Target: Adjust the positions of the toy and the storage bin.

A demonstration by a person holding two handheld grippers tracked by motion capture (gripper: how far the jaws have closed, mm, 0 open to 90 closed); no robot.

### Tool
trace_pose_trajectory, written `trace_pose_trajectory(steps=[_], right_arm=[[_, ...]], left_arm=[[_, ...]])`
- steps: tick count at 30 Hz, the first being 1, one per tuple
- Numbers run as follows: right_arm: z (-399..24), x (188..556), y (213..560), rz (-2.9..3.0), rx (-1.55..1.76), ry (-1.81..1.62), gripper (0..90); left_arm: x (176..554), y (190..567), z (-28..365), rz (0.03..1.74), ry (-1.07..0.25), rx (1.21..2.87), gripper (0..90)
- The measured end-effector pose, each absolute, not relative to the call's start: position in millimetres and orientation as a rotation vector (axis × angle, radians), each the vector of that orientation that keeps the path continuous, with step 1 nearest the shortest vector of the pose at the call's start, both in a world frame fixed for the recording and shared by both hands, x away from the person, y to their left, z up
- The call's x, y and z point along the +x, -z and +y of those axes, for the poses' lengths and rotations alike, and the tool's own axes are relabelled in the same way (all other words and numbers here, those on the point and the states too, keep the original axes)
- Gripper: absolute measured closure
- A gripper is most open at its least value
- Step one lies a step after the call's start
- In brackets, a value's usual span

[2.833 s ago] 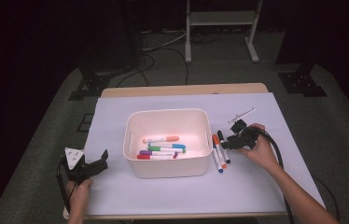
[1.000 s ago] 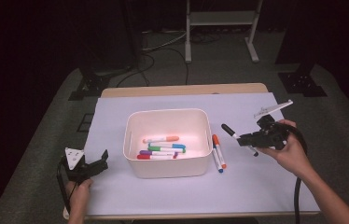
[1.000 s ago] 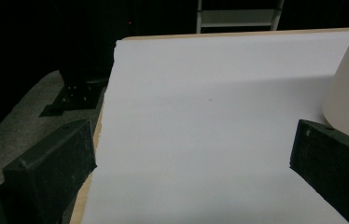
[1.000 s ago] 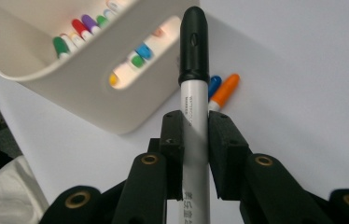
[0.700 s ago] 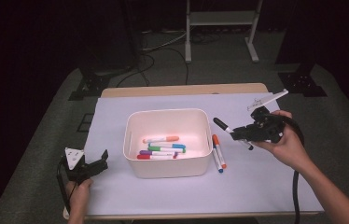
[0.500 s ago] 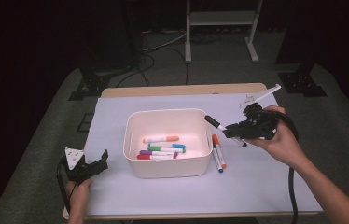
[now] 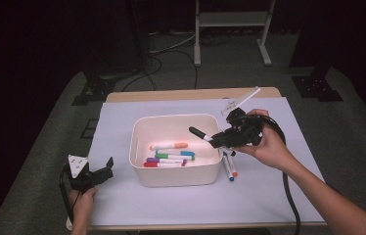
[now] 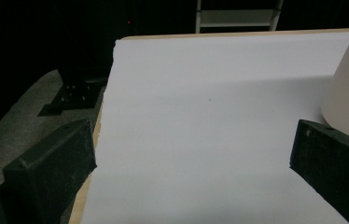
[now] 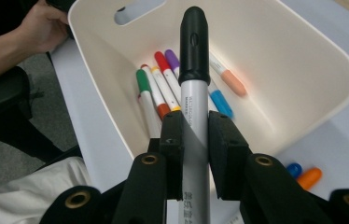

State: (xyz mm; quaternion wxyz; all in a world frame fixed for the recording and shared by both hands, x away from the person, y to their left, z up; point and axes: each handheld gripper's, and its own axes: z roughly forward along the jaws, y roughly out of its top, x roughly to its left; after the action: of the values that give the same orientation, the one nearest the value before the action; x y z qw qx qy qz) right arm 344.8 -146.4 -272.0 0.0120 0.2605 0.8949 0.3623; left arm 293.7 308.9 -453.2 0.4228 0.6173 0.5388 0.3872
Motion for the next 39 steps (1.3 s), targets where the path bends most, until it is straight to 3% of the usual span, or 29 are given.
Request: trace_pose_trajectory(steps=[13,39], right_arm=[[-97,354,275,2.889,0.658,-1.115,75.7],[-26,375,323,3.093,0.469,-1.017,75.6]], left_arm=[[294,453,309,1.346,-0.968,1.546,0.0],[294,453,309,1.342,-0.965,1.54,0.0]])
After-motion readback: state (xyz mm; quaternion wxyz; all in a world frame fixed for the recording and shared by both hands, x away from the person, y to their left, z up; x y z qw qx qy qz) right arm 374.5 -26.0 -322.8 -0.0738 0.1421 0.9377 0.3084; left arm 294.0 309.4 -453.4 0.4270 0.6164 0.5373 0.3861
